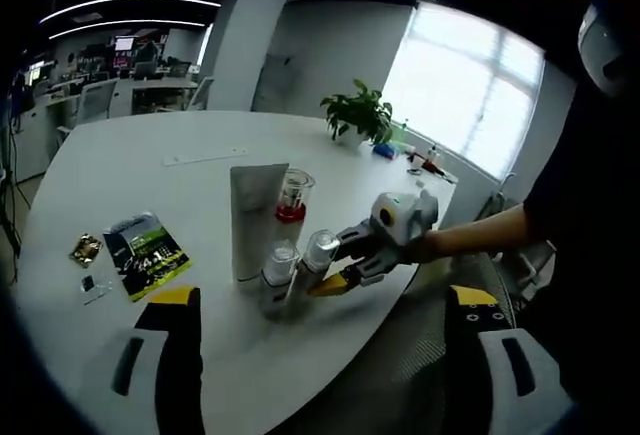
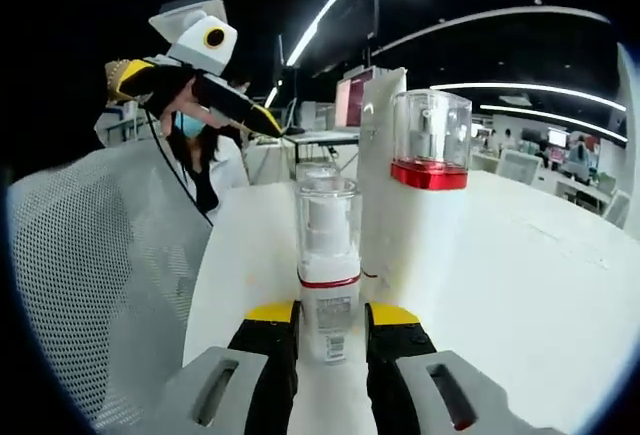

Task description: Arrange the skincare products in the storage area until every visible bottle or jar stands upright without overlapping.

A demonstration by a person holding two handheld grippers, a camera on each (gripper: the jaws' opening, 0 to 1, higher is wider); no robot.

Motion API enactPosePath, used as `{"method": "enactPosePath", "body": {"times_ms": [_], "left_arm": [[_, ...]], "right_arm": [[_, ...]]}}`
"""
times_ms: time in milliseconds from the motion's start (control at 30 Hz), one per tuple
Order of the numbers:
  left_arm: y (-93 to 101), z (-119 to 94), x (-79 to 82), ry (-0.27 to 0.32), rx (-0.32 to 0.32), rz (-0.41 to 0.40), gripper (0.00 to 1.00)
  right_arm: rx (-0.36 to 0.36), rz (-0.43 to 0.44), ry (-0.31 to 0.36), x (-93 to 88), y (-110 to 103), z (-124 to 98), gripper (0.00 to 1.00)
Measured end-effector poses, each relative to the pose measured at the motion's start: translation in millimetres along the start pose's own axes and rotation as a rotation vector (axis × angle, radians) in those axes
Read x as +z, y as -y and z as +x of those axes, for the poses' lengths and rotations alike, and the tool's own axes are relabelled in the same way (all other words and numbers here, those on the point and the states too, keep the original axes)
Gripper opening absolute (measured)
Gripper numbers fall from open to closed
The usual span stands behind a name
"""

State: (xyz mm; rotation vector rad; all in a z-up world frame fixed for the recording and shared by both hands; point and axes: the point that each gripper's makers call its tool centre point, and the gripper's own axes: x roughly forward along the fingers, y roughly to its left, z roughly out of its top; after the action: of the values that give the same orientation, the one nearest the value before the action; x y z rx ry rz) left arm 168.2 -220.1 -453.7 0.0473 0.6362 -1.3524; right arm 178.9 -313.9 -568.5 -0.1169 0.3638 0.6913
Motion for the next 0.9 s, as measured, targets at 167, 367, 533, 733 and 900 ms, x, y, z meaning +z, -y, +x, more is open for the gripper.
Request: {"method": "enactPosePath", "body": {"times_ms": [167,367,533,733,900], "left_arm": [[-4.1,-2.6,0.6,0.01,0.001,-0.007,0.93],[-7.0,-2.4,-0.5,0.018,-0.003,-0.02,0.93],[-10.2,-5.4,0.3,0.022,-0.001,-0.021,0.93],[-15.2,-10.0,-3.7,0.024,0.01,-0.035,0.92],[-17.3,-10.6,-5.9,0.025,0.015,-0.045,0.92]], "right_arm": [[0.006,0.01,-0.059,-11.5,-2.3,-5.8,0.15],[0.013,-0.02,-0.094,-12.2,-2.1,1.9,0.11],[0.024,-0.04,-0.106,-9.5,-1.2,9.6,0.11],[0.063,-0.07,-0.118,-7.5,-4.5,15.8,0.1],[0.101,-0.095,-0.129,-6.2,-5.5,19.8,0.1]]}}
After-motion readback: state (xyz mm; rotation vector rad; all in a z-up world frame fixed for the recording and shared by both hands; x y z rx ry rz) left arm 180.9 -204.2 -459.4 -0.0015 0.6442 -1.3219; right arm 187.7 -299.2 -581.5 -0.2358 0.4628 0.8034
